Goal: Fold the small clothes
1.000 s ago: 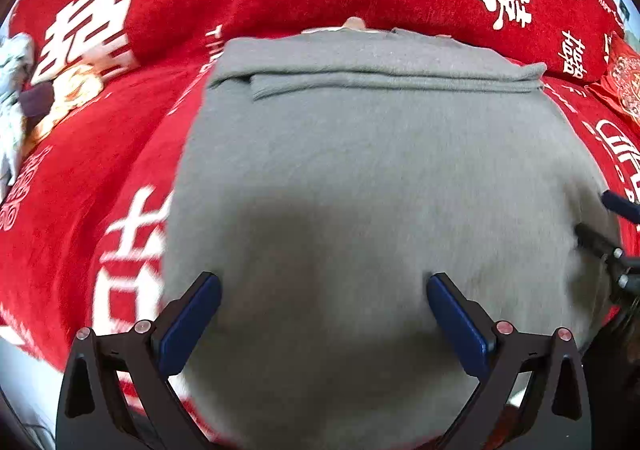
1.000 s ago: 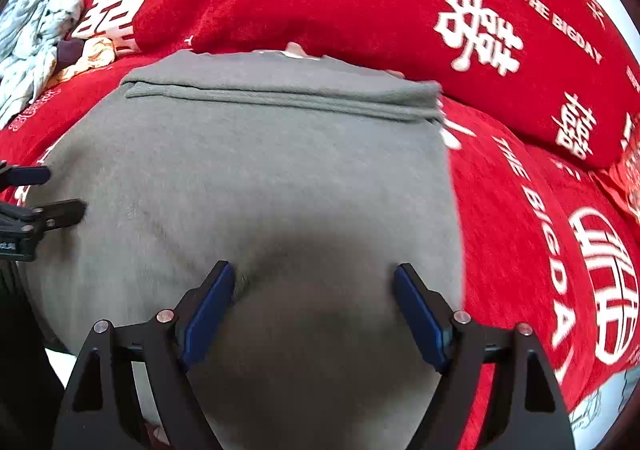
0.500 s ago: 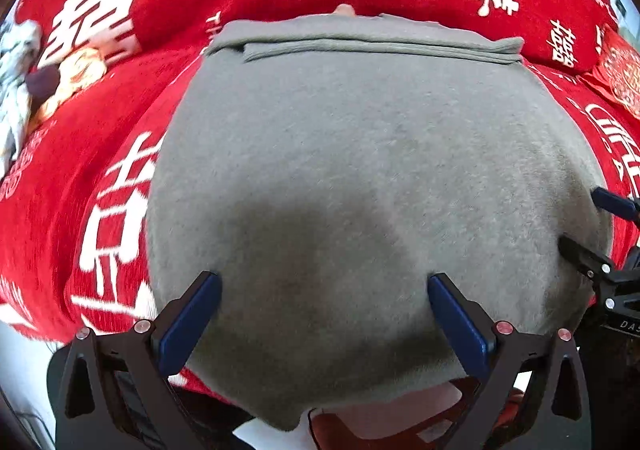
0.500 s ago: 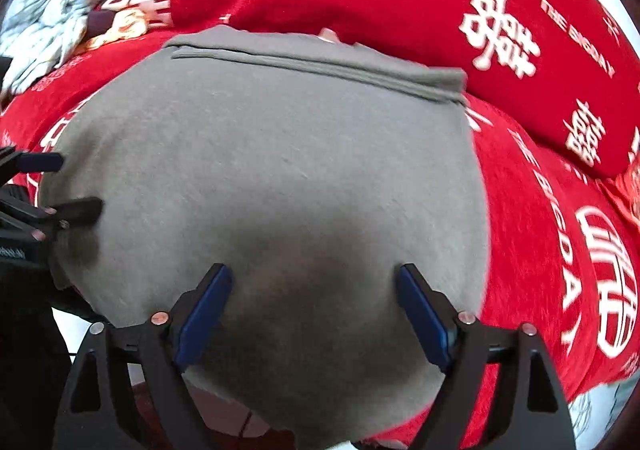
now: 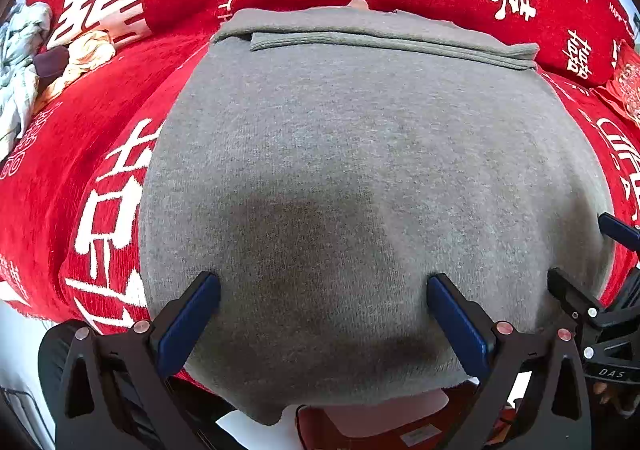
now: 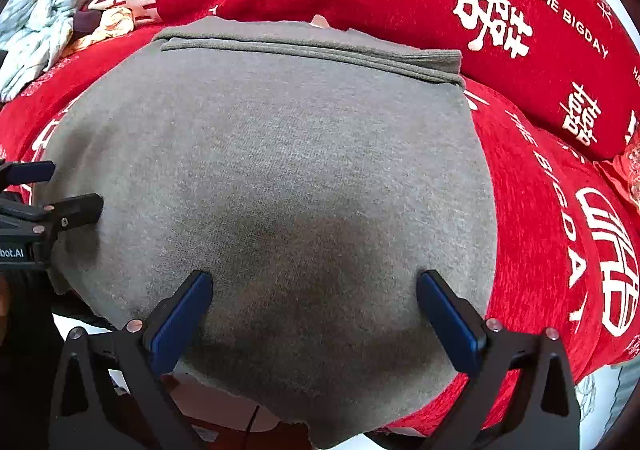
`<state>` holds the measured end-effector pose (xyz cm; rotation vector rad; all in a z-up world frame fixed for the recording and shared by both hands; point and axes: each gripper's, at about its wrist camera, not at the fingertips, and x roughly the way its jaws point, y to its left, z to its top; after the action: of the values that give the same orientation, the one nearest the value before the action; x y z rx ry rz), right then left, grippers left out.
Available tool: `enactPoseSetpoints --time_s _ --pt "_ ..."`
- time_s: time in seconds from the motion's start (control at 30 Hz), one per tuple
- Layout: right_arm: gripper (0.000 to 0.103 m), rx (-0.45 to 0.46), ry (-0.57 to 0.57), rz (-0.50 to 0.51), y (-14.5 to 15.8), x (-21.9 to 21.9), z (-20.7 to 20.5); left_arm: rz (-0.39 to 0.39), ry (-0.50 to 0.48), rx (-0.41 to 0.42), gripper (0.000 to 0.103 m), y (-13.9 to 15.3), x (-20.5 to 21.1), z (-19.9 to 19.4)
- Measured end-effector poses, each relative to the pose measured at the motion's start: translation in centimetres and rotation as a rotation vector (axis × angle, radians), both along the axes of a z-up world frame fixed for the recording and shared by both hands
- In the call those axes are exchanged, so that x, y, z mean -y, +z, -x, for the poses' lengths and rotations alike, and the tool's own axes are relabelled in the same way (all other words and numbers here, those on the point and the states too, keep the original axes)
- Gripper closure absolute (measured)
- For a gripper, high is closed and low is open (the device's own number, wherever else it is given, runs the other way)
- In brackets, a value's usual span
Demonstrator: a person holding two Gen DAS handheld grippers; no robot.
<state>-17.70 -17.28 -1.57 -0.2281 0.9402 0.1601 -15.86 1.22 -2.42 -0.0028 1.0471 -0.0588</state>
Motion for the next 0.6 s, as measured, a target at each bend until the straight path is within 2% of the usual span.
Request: enactPoseSetpoints --time_s 0.23,0.43,0.6 --pt "0.001 -0.006 -0.001 0.014 0.5 -0.1 0.0 -0.018 -0.01 0.016 0.0 0.3 0.1 0.6" --pt "0.001 0.061 0.018 -0.031 2.3 0.2 1.2 -0.028 0.006 0.093 0.0 1.6 -0.4 2.1" --pt "0.001 0.083 -0.02 -0.075 3.1 2.1 2.3 0.066 0.095 0.113 0.0 2.0 -4.4 3.3"
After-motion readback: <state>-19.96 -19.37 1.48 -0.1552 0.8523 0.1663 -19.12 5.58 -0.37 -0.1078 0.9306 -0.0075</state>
